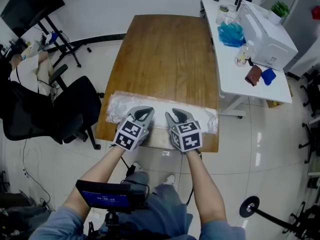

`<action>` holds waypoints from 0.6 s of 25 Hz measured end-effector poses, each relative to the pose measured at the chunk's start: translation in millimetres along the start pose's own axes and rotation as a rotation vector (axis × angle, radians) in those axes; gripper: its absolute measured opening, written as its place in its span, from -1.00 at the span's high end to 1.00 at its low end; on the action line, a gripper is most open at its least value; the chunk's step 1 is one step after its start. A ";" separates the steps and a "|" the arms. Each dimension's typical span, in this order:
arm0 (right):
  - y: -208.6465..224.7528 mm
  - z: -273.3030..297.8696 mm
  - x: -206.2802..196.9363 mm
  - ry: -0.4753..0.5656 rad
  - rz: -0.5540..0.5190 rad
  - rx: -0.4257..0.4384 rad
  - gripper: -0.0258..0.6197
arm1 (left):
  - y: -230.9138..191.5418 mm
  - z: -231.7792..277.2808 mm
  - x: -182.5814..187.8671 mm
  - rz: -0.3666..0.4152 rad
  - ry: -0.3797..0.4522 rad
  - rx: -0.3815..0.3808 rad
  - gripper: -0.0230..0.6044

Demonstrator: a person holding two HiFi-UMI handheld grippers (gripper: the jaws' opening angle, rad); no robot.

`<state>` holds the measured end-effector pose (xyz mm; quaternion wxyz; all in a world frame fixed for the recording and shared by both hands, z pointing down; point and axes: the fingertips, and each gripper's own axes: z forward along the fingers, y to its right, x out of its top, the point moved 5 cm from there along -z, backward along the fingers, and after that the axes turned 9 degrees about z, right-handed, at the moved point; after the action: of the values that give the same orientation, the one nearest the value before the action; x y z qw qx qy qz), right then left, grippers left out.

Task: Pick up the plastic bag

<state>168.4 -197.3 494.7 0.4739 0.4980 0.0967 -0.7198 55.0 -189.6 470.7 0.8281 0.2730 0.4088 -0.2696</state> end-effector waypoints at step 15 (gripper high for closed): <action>-14.4 55.5 -42.9 -0.304 -0.115 -0.060 0.92 | -18.3 8.7 -100.8 0.009 -0.394 -0.064 0.88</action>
<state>124.8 -198.4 551.5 0.4559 0.3625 0.0734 -0.8096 -5.1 -185.9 554.1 0.9014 0.1904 0.2461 -0.3011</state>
